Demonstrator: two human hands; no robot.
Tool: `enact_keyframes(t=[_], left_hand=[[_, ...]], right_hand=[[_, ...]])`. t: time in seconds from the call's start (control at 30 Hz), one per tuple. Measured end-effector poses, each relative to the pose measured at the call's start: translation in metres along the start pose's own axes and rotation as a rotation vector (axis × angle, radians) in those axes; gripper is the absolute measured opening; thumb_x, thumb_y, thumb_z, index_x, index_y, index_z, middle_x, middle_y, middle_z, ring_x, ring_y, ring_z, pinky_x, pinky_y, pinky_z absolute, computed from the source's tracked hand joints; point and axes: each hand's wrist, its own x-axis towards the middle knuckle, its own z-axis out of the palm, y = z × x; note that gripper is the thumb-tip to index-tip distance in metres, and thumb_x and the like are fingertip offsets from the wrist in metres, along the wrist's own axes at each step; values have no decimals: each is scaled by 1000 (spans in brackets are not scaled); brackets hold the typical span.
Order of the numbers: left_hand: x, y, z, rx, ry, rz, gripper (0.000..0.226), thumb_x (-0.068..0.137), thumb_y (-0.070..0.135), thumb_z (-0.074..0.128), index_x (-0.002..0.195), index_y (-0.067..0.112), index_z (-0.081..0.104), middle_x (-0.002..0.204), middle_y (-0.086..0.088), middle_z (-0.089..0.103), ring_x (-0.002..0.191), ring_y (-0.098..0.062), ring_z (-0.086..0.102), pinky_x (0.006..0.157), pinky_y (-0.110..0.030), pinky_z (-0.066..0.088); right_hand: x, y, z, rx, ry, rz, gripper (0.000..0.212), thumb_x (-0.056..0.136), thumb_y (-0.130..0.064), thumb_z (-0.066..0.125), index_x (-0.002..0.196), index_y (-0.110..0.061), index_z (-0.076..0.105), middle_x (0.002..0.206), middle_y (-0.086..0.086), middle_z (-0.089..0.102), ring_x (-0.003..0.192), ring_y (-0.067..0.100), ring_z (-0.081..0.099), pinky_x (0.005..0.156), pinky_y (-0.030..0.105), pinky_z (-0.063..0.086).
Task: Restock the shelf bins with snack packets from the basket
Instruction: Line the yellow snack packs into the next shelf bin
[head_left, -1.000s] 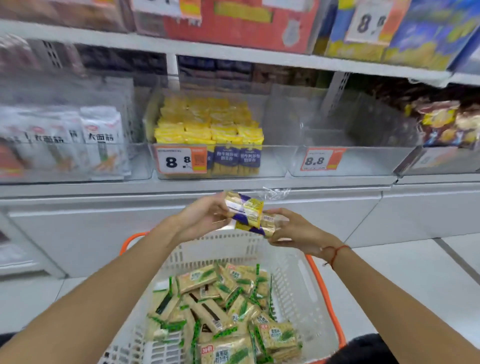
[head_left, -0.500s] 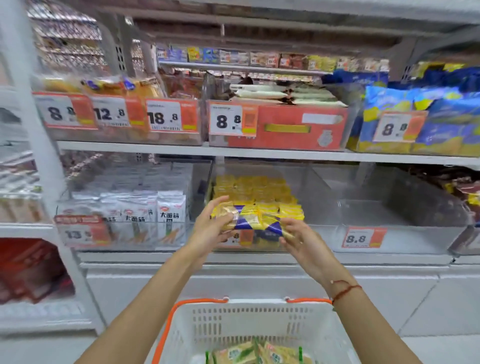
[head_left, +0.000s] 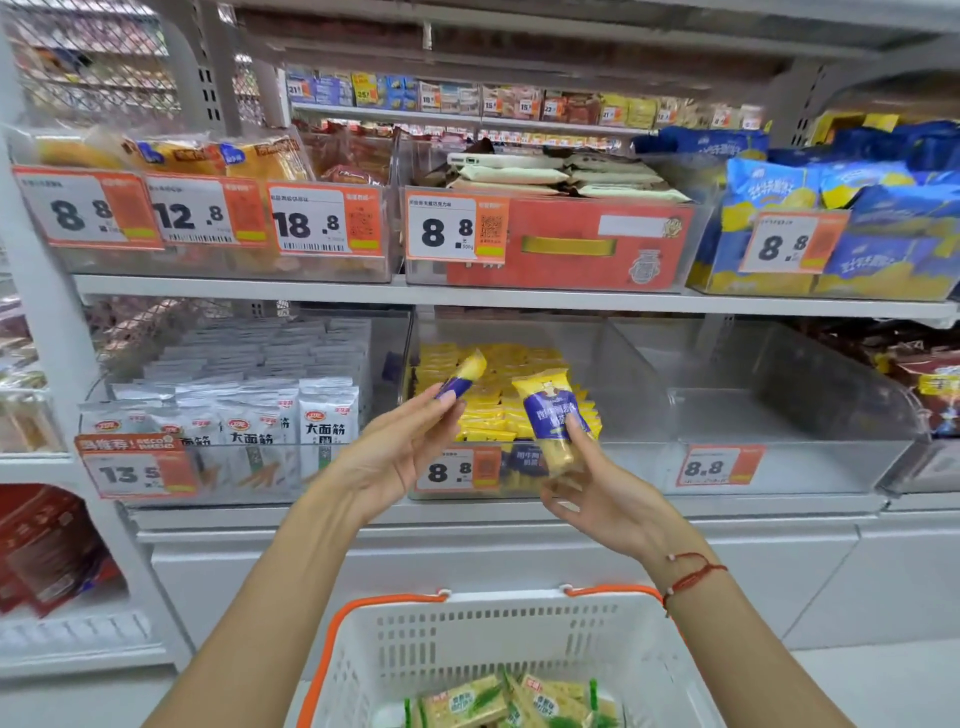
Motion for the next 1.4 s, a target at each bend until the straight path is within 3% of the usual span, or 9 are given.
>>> enact_keyframes(t=[0.17,0.3,0.57,0.7,0.93,1.03,1.2,1.3,1.4], left_hand=[[1,-2,-3,143,-32,-40,67,87,61,45,143,25,36,115,-9,69,107,-17,66,85,-29,56],[3,4,-7,267,-9,-68,73,87,69,29,145,23,30,110,-13,71,102,-21,69,82,-28,57],[23,17,-15,391,148,-40,70,88,66,34,130,12,47,113,-19,67,101,-25,68,76,-28,59],[34,25,-13,334,172,39,60,92,61,33,106,9,60,107,-17,68,98,-22,68,69,-25,59],[48,14,-21,261,323,63,55,91,62,38,96,13,63,91,-10,70,80,-15,65,53,-22,56],[49,14,-23,244,276,96,38,93,50,48,101,15,62,91,-6,71,81,-12,66,64,-23,55],[50,15,-24,263,215,153,19,92,34,59,100,18,64,97,-7,74,94,-15,69,85,-28,54],[50,11,-24,337,206,156,18,90,29,63,105,19,62,105,-6,72,96,-16,70,90,-31,53],[51,8,-23,366,253,164,22,89,23,65,110,18,60,111,-5,69,104,-18,66,87,-29,54]], right_hand=[[9,5,7,75,-10,-45,22,89,-36,61,101,-17,65,80,1,69,73,13,61,72,25,47],[18,7,11,125,-19,-43,20,91,-27,60,106,-14,65,94,5,71,84,15,65,78,26,50],[35,-8,13,-33,-7,-205,23,92,-13,57,112,-4,63,104,14,68,93,25,64,95,35,46],[51,-31,14,-475,190,-372,25,89,-15,64,113,-7,62,98,3,69,83,10,64,68,20,49],[87,-52,28,-1032,-30,-272,24,86,-17,68,86,-19,43,106,7,64,90,16,63,51,13,45],[99,-51,33,-1132,-39,-331,29,84,-17,70,80,-19,41,102,8,65,92,19,66,55,17,48],[104,-46,29,-1266,-46,-423,30,74,-24,80,89,-6,62,94,6,69,89,24,66,74,39,56],[102,-42,34,-1468,-113,-411,23,78,-27,77,86,-16,59,85,-1,64,77,18,60,59,23,46],[103,-49,40,-1487,-165,-364,37,83,-31,72,114,-17,58,108,-1,60,94,16,55,73,24,45]])
